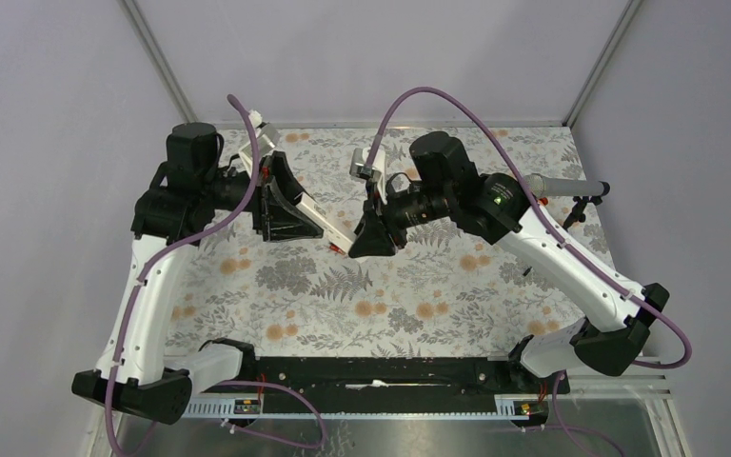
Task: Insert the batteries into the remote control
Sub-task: Pick up the remote control from the center of the board.
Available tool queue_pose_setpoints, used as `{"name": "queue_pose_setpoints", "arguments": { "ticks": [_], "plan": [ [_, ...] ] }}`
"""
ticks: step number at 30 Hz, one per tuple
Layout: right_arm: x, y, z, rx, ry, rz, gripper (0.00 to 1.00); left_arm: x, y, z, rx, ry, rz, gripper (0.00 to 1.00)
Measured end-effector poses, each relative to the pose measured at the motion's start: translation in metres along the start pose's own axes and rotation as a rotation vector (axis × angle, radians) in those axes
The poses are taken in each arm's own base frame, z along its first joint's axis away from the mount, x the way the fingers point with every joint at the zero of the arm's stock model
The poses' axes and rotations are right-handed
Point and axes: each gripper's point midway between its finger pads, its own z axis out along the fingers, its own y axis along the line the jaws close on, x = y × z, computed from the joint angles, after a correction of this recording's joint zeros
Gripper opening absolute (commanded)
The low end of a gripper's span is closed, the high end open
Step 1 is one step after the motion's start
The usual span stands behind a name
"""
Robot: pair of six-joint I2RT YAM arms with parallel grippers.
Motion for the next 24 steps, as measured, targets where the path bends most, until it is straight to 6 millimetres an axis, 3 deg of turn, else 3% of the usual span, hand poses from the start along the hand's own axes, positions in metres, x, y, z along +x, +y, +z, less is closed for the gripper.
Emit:
{"name": "queue_pose_setpoints", "arguments": {
  "ticks": [11, 14, 18, 24],
  "plan": [
    [-0.003, 0.005, 0.001, -0.041, -0.014, -0.044, 0.00, 0.011, -0.008, 0.002, 0.053, -0.011, -0.077, 0.45],
    [-0.002, 0.006, 0.001, -0.050, -0.010, -0.041, 0.00, 0.011, -0.009, 0.003, 0.064, -0.033, -0.082, 0.53],
    [-0.002, 0.006, 0.002, -0.053, -0.012, -0.047, 0.00, 0.004, -0.012, 0.004, 0.098, -0.063, -0.106, 0.59],
    [-0.002, 0.007, 0.002, -0.062, -0.013, -0.051, 0.00, -0.010, -0.017, 0.004, 0.125, -0.076, -0.098, 0.52]
  ]
}}
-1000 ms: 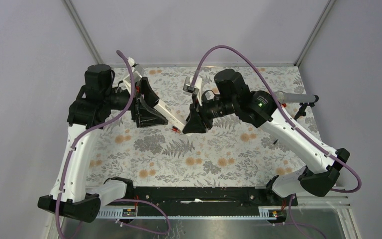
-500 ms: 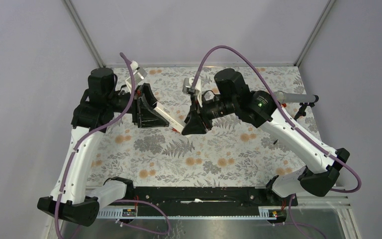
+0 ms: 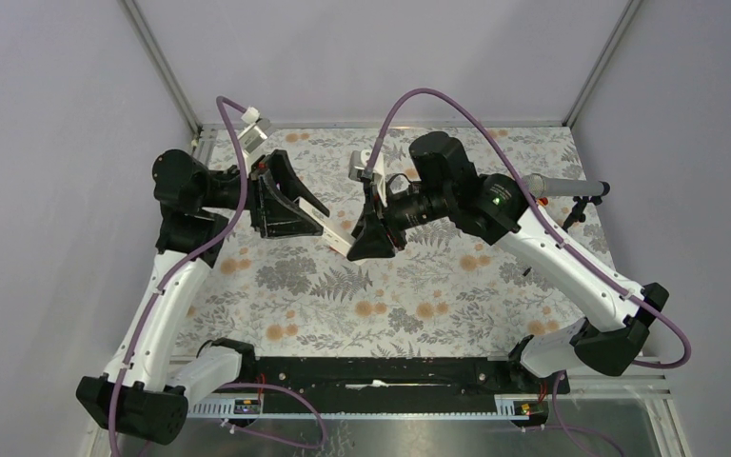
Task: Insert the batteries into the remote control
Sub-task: Pick up the remote control from the center of the board.
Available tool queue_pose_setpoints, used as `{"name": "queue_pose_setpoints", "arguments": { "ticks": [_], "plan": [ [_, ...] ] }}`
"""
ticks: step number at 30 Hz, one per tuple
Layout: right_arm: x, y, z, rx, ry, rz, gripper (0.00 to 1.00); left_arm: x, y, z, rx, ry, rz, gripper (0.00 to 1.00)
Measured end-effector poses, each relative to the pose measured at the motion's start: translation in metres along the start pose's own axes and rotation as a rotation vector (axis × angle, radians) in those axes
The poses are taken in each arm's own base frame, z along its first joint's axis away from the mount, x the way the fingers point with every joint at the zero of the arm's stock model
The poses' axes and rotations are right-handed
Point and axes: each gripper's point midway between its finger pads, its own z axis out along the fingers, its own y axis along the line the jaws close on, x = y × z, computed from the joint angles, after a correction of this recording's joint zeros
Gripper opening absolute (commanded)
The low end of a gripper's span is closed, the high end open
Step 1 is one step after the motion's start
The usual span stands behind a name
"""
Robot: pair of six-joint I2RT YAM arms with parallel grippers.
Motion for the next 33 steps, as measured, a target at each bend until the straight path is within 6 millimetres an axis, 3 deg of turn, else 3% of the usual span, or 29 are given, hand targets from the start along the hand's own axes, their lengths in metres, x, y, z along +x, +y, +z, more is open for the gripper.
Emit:
{"name": "queue_pose_setpoints", "arguments": {
  "ticks": [8, 12, 20, 27, 33],
  "plan": [
    [-0.001, 0.000, 0.000, -0.003, -0.003, -0.005, 0.00, 0.000, -0.004, 0.000, 0.017, 0.009, 0.005, 0.63],
    [-0.001, -0.003, 0.000, 0.017, -0.002, -0.005, 0.00, 0.004, -0.001, -0.001, 0.017, 0.010, -0.008, 0.61],
    [0.001, -0.006, -0.001, 0.040, 0.008, -0.003, 0.00, 0.009, 0.008, -0.002, 0.007, 0.006, -0.044, 0.47],
    [0.000, -0.005, -0.006, 0.063, 0.022, 0.006, 0.00, 0.008, 0.010, -0.002, 0.005, 0.003, -0.035, 0.54],
    [-0.010, -0.006, -0.013, 0.095, 0.019, -0.008, 0.00, 0.010, 0.010, -0.002, 0.006, 0.006, -0.040, 0.52]
  ]
}}
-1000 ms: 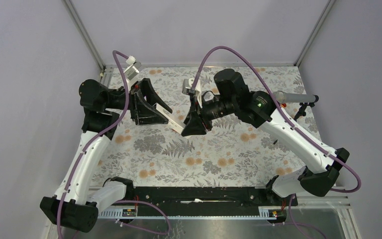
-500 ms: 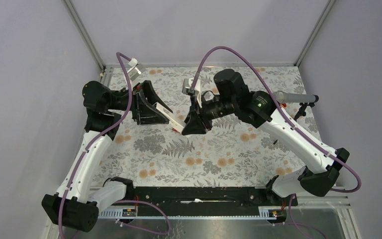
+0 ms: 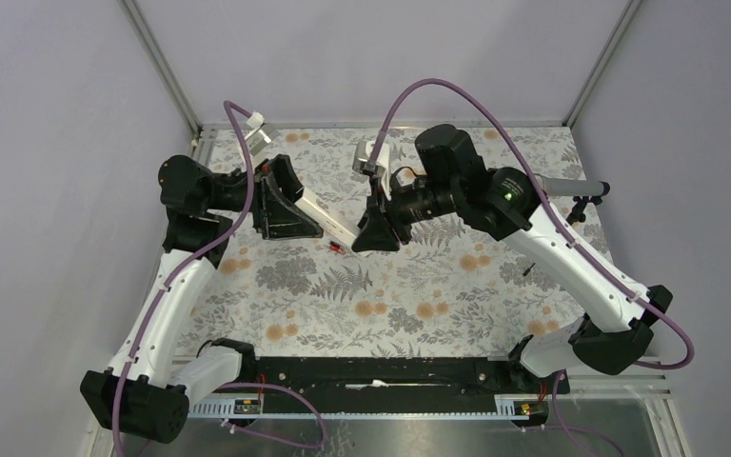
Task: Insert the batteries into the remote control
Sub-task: Pick up the remote control from the center of the board.
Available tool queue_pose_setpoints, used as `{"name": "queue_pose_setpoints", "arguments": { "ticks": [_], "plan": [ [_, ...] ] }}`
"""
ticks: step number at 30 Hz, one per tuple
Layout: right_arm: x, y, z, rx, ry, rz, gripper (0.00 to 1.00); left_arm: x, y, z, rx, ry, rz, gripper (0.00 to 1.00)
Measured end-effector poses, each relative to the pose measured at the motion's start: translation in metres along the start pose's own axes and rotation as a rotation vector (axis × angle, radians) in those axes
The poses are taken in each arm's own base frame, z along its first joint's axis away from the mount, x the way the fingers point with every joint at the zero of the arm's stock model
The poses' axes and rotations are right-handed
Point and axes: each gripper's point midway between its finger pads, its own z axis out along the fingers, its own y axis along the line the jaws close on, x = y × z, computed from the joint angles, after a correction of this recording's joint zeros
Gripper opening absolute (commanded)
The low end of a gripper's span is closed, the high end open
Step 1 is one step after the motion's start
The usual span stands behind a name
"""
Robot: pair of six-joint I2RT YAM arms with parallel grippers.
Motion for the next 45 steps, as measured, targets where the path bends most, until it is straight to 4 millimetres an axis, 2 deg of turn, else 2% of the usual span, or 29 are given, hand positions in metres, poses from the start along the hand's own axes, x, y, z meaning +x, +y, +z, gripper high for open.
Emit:
{"name": "queue_pose_setpoints", "arguments": {
  "ticks": [12, 14, 16, 19, 22, 25, 27, 30, 36, 45],
  "plan": [
    [0.005, -0.001, 0.002, -0.003, 0.028, 0.021, 0.00, 0.000, 0.001, -0.001, -0.003, 0.000, -0.005, 0.52],
    [0.005, -0.001, 0.002, -0.004, 0.033, 0.024, 0.00, 0.000, 0.002, -0.001, -0.003, 0.000, -0.007, 0.45],
    [0.005, 0.000, 0.002, -0.007, 0.034, 0.027, 0.00, 0.000, 0.002, -0.001, -0.005, -0.002, -0.006, 0.32],
    [0.004, 0.002, 0.000, -0.008, 0.038, 0.065, 0.00, -0.002, 0.006, -0.002, -0.014, -0.011, 0.054, 0.28],
    [0.003, 0.003, -0.001, -0.007, 0.041, 0.081, 0.00, -0.003, 0.006, -0.002, -0.015, -0.013, 0.072, 0.31],
    [0.004, 0.003, 0.000, -0.008, 0.050, 0.088, 0.00, -0.003, 0.007, -0.002, -0.015, -0.012, 0.069, 0.50],
    [0.004, 0.002, 0.000, -0.007, 0.052, 0.077, 0.00, -0.002, 0.007, -0.002, -0.013, -0.009, 0.057, 0.54],
    [0.009, -0.001, 0.003, -0.006, 0.069, 0.072, 0.00, -0.001, 0.006, -0.002, -0.010, -0.006, 0.042, 0.55],
    [0.011, -0.002, 0.004, -0.008, 0.081, 0.063, 0.00, 0.001, 0.008, -0.003, -0.012, -0.006, 0.020, 0.42],
    [0.010, -0.001, 0.002, -0.005, 0.083, 0.064, 0.00, 0.001, 0.008, -0.002, -0.013, -0.007, 0.022, 0.51]
  ]
}}
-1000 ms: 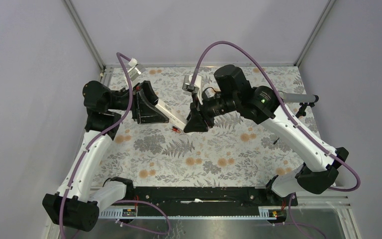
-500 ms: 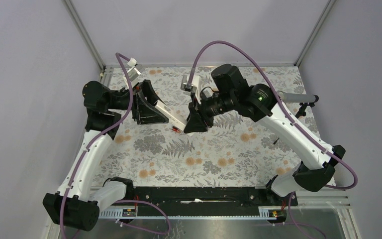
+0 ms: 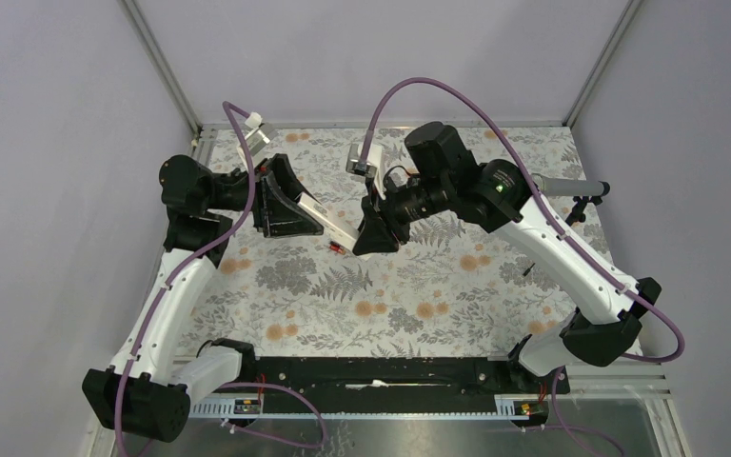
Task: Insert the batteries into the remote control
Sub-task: Pick up the remote control from the center of the board.
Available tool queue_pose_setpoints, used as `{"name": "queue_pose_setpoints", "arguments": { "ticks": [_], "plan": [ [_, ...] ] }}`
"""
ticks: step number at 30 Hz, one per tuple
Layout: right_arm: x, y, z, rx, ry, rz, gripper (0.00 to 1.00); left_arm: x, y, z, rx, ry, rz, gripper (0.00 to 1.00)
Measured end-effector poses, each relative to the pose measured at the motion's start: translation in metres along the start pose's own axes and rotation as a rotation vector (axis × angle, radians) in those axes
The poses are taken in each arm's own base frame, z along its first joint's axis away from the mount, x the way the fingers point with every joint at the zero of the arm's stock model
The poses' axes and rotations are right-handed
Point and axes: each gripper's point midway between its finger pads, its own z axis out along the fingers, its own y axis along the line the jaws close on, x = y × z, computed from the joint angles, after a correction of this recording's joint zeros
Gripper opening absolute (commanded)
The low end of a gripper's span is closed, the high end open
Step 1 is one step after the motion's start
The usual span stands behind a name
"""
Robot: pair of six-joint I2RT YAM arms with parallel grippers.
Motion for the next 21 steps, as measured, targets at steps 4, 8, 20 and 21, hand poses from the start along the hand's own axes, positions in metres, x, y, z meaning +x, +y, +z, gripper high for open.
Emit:
{"name": "queue_pose_setpoints", "arguments": {
  "ticks": [4, 8, 20, 21],
  "plan": [
    [0.0001, -0.0008, -0.0001, 0.004, 0.001, 0.000, 0.00, 0.0004, -0.0011, -0.0001, 0.001, 0.001, 0.000, 0.52],
    [0.0003, 0.0008, 0.0002, -0.004, 0.001, 0.000, 0.00, 0.0020, -0.0023, -0.0002, 0.000, -0.001, 0.004, 0.33],
    [0.0002, 0.0035, -0.0006, 0.000, 0.002, 0.061, 0.76, 0.0009, 0.0026, -0.0006, -0.012, -0.014, 0.049, 0.00],
    [-0.0011, 0.0017, -0.0010, 0.013, -0.003, 0.062, 0.86, 0.0007, 0.0033, -0.0010, -0.016, -0.016, 0.040, 0.00]
  ]
}}
